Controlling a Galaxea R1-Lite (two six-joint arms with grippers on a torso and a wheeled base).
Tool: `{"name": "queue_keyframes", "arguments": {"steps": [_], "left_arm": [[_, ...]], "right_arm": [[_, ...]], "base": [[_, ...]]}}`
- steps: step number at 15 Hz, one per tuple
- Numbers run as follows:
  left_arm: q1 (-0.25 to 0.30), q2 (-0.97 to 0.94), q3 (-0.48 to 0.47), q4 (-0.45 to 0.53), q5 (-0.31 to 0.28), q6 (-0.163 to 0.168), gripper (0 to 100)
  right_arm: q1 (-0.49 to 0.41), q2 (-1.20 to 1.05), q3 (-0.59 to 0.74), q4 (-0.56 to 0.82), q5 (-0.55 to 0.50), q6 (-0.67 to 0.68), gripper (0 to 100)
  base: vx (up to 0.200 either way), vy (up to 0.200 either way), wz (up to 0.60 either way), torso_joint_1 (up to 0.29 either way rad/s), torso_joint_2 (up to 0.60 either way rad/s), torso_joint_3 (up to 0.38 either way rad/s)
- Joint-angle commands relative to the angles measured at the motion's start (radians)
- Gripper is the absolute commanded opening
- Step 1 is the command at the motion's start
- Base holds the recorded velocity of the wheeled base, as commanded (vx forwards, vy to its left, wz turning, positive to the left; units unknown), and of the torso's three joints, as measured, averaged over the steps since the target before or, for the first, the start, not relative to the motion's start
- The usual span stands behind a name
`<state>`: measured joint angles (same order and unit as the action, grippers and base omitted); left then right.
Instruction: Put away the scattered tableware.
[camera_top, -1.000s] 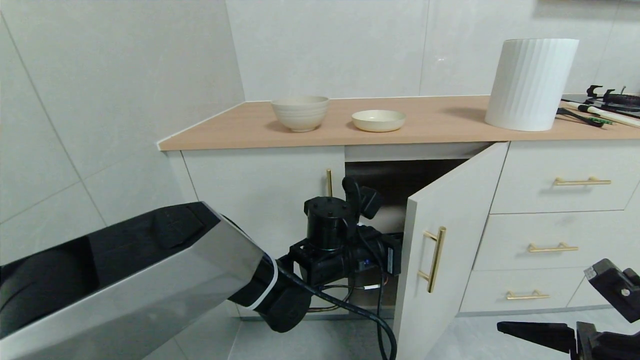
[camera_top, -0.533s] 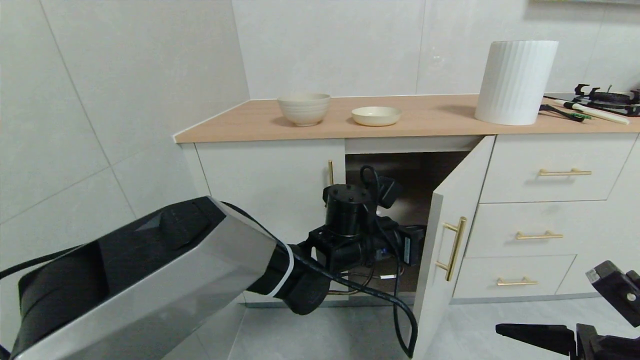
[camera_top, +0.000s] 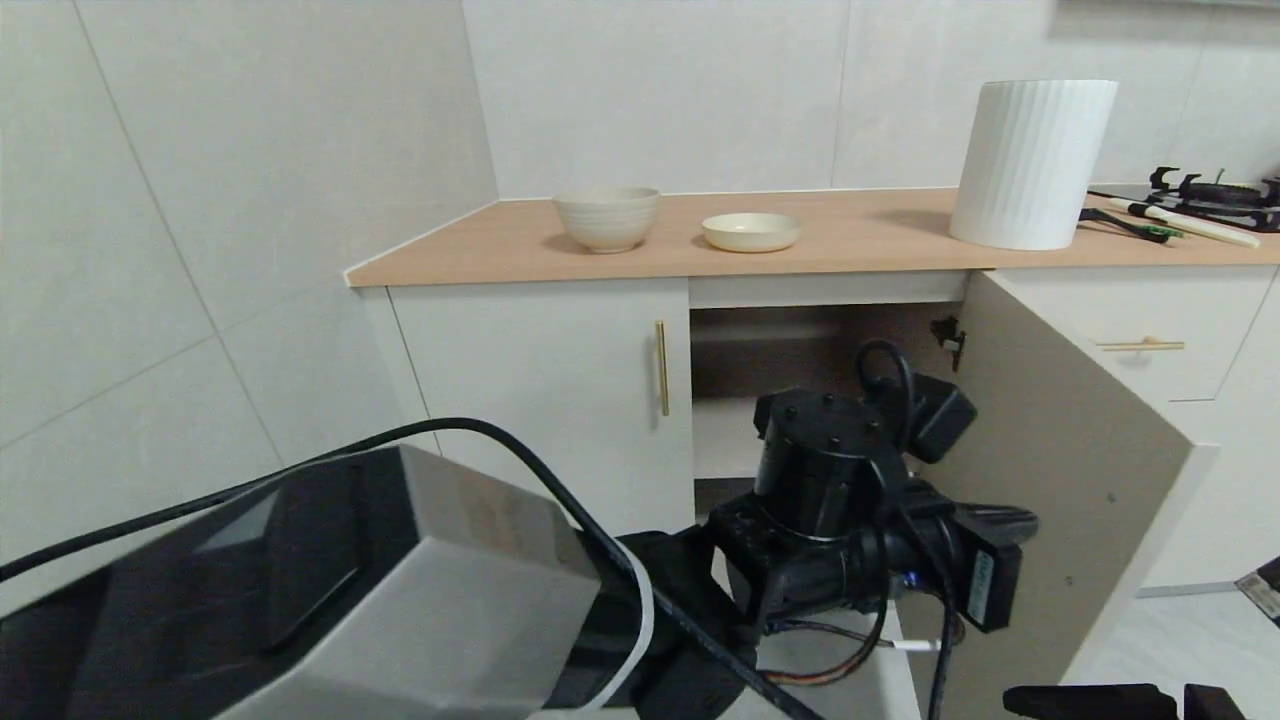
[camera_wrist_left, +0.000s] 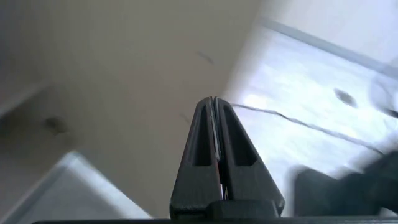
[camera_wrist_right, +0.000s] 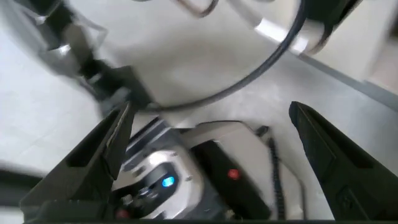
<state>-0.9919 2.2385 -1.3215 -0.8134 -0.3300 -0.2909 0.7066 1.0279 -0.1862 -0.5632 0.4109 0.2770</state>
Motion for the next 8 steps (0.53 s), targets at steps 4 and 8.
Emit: {"name": "queue_keyframes", "arguments": {"steps": [4,8], "left_arm": [[0.214,-0.355,0.361,-0.024,0.072,0.009,0],[0.509,-0.728,0.62,0.165,0.078,0.15,0]], "right_arm": [[-0.026,0.049,-0.082,0.054,-0.029,0.001,100],[-0.078,0.316,-0.277,0.052,-0.305,-0.002,100]], "base": [[0.0,0.0,0.0,0.0,0.0,0.0],[0.0,0.0,0.0,0.0,0.0,0.0]]}}
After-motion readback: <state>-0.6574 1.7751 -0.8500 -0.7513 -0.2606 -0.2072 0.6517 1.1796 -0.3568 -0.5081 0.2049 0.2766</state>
